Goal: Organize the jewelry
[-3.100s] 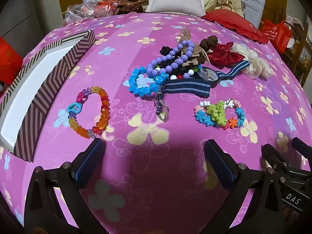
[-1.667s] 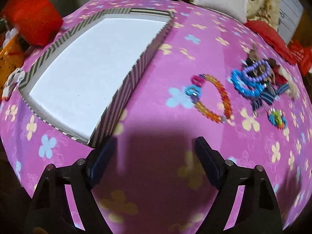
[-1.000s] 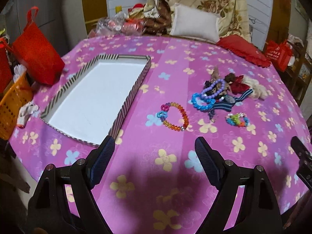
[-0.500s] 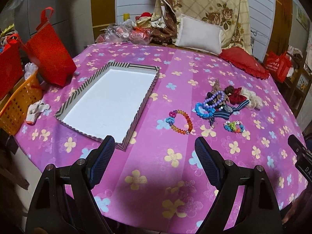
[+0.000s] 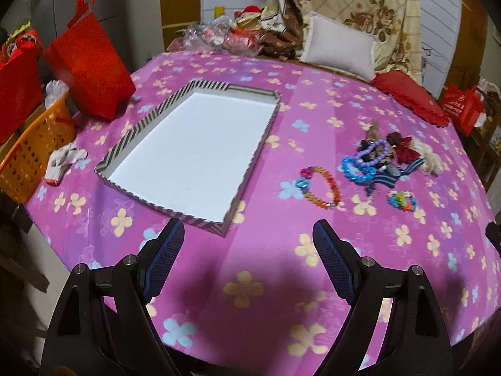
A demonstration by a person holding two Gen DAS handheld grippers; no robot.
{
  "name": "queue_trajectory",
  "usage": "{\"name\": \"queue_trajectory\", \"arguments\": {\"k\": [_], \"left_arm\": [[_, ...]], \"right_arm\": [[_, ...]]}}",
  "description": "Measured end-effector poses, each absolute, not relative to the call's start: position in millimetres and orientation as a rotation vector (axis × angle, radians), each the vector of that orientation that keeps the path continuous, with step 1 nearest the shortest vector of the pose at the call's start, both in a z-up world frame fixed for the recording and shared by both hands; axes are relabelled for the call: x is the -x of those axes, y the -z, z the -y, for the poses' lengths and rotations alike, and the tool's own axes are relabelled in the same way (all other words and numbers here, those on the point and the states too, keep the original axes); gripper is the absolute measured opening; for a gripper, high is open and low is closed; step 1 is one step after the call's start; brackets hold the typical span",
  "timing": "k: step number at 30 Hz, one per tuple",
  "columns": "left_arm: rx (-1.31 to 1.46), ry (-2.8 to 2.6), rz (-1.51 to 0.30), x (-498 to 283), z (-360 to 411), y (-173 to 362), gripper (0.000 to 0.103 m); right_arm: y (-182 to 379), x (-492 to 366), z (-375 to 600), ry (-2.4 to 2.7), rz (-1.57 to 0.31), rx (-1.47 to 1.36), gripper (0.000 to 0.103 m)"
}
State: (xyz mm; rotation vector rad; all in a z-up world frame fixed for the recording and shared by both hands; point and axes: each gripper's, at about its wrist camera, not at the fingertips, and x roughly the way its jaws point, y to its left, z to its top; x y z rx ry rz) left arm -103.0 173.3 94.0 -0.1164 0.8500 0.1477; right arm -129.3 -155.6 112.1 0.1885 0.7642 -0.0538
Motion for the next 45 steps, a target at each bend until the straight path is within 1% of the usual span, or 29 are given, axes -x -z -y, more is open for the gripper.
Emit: {"name": "queue_trajectory", "arguments": {"k": [5,7,9,11,12,17,23,34,35,36,38,40,41,42,45], "left_arm": [[0.109,-0.107,-0.887,84.7,-169.5,-81.7,0.085],[0.1,-0.067,-0.896,74.0,-161.9,-77.3,0.083],[0.087,-0.026,-0.919,61.6,-154.1,-71.8,0.072],[0.074,0.021,-0.954,45.3,-145.8,-63.6,0.065],[0.068,0.041,-0.966,37.9,-142.4,-59.7,0.063],[0.053,0.082,-1.022,-1.1,-132.2,-36.8,0.063],[0.105,0.127,-1.073,-33.1,-133.3,-17.5,0.063],[0.09,0.166,-1.031,-55.7,-123.5,-13.1,0.063],[0.086,0.167,-1.021,-56.0,-122.7,-12.7,0.063],[0.082,0.17,-1.008,-56.2,-121.3,-12.2,0.063],[0.071,0.182,-0.991,-56.3,-118.1,-11.5,0.062],[0.087,0.232,-0.989,-55.9,-117.5,-13.1,0.034],[0.102,0.264,-0.999,-56.7,-116.8,-13.8,0.006],[0.091,0.269,-1.026,-58.3,-114.8,-12.8,0.002],[0.101,0.307,-1.022,-56.2,-113.6,-14.1,0.001]], "right_arm": [[-95.8,119.9,153.4,-0.036,-0.796,-0.225,0.1],[-94.3,116.2,151.9,-0.052,-0.801,-0.225,0.1],[-91.5,113.9,152.0,-0.066,-0.804,-0.228,0.1],[-88.0,111.1,154.0,-0.067,-0.81,-0.235,0.1],[-86.4,109.8,154.9,-0.067,-0.815,-0.238,0.1],[-77.2,102.6,161.5,-0.068,-0.83,-0.255,0.1],[-67.6,94.4,158.5,-0.071,-0.846,-0.228,0.1],[-47.2,70.2,150.5,-0.097,-0.889,-0.187,0.1],[-46.4,65.2,150.3,-0.097,-0.892,-0.183,0.099],[-45.8,60.8,150.1,-0.095,-0.893,-0.179,0.095],[-43.2,47.6,147.7,-0.093,-0.907,-0.162,0.09],[-41.0,37.1,144.0,-0.096,-0.918,-0.153,0.083],[-39.0,28.6,140.0,-0.106,-0.93,-0.149,0.082],[-37.3,23.3,137.1,-0.114,-0.939,-0.148,0.081],[-32.7,7.8,125.8,-0.136,-0.958,-0.141,0.077]]}}
